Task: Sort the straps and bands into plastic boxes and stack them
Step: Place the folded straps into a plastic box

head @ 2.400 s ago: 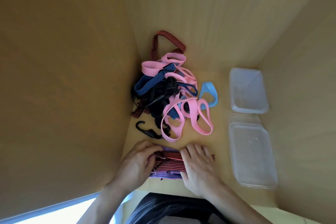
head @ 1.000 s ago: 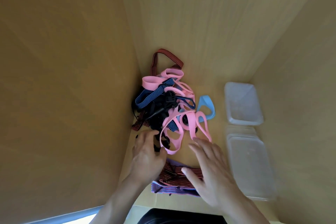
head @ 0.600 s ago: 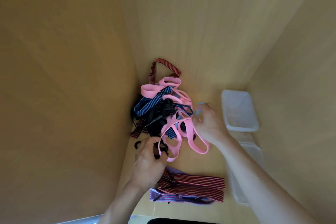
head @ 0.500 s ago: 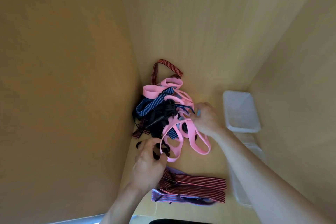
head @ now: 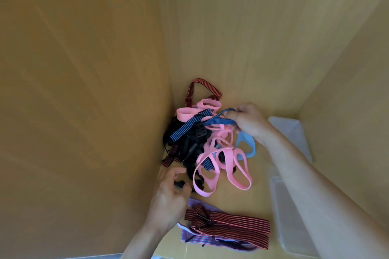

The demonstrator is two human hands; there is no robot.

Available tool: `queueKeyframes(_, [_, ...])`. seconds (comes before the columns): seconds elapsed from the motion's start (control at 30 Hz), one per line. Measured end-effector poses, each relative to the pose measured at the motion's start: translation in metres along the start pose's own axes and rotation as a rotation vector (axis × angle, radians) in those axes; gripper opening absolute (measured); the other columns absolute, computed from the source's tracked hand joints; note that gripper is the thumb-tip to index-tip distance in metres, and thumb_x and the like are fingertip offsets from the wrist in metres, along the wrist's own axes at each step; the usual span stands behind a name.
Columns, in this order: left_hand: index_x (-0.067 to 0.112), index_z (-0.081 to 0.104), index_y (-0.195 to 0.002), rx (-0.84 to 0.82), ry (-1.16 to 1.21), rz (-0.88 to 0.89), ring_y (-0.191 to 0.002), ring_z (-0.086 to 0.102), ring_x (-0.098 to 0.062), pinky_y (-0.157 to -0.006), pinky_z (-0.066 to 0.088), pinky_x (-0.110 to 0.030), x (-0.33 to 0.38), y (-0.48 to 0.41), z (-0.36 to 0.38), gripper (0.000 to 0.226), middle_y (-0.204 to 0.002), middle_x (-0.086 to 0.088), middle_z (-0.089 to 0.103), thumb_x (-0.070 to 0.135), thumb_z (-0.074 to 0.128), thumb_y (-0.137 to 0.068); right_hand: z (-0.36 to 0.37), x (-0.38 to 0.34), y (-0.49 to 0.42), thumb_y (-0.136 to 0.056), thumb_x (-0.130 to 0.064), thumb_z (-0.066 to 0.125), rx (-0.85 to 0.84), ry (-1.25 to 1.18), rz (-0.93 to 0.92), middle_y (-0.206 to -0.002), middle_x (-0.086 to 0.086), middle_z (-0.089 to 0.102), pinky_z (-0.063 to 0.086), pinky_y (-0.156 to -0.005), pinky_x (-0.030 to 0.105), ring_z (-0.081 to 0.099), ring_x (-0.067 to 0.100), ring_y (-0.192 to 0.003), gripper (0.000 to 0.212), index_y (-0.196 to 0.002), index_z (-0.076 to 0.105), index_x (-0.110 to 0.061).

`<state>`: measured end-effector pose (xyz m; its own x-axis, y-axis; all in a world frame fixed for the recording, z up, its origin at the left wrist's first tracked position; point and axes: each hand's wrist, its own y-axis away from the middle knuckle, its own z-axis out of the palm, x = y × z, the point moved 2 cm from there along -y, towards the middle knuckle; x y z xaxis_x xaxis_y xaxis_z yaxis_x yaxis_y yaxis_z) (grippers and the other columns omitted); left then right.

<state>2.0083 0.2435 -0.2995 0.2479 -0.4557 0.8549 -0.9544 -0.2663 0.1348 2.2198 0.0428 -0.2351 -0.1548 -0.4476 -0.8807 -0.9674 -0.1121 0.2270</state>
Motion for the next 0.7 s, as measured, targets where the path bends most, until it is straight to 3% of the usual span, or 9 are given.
queueKeyframes(0.13, [0.042, 0.058, -0.11, -0.026, 0.005, -0.043, -0.09, 0.056, 0.01, -0.079, 0.041, -0.011, 0.001, -0.004, 0.004, 0.033, -0.117, 0.024, 0.055, 0.017, 0.063, -0.089, -0.014, -0.04, 0.008, -0.091, -0.017, 0.072, -0.028, -0.172, -0.138, -0.064, 0.003, 0.069, 0.053, -0.054, 0.026, 0.061, 0.012, -0.053, 0.011, -0.084, 0.069, -0.01])
queueKeyframes(0.27, [0.041, 0.057, -0.106, -0.027, 0.03, -0.017, -0.104, 0.054, 0.011, -0.091, 0.048, -0.026, 0.009, -0.009, 0.006, 0.034, -0.117, 0.022, 0.053, 0.013, 0.062, -0.088, -0.03, -0.071, 0.019, -0.09, -0.014, 0.073, 0.017, -0.216, -0.256, -0.065, 0.0, 0.069, 0.056, -0.061, 0.028, 0.064, 0.013, -0.056, 0.009, -0.082, 0.07, -0.01])
queueKeyframes(0.4, [0.042, 0.057, -0.101, -0.024, 0.038, 0.005, -0.106, 0.048, 0.018, -0.096, 0.045, -0.03, 0.018, -0.015, 0.008, 0.032, -0.115, 0.023, 0.051, 0.013, 0.064, -0.088, -0.046, -0.099, 0.031, -0.089, -0.012, 0.075, 0.064, -0.306, -0.343, -0.063, -0.005, 0.068, 0.061, -0.074, 0.033, 0.067, 0.014, -0.061, 0.012, -0.078, 0.069, -0.013])
queueKeyframes(0.6, [0.043, 0.058, -0.101, -0.022, 0.057, 0.042, -0.102, 0.054, 0.01, -0.088, 0.045, -0.027, 0.033, -0.025, 0.011, 0.031, -0.118, 0.018, 0.055, 0.015, 0.064, -0.089, -0.063, -0.131, 0.05, -0.089, -0.012, 0.073, 0.135, -0.365, -0.457, -0.069, -0.005, 0.07, 0.061, -0.082, 0.035, 0.07, 0.012, -0.068, 0.014, -0.078, 0.067, -0.015])
queueKeyframes(0.7, [0.044, 0.056, -0.1, -0.011, 0.034, 0.062, -0.092, 0.057, 0.008, -0.076, 0.042, -0.011, 0.038, -0.03, 0.013, 0.03, -0.117, 0.02, 0.055, 0.017, 0.065, -0.09, -0.069, -0.14, 0.06, -0.09, -0.011, 0.073, 0.195, -0.386, -0.52, -0.066, -0.007, 0.07, 0.061, -0.081, 0.035, 0.071, 0.012, -0.067, 0.013, -0.08, 0.065, -0.015])
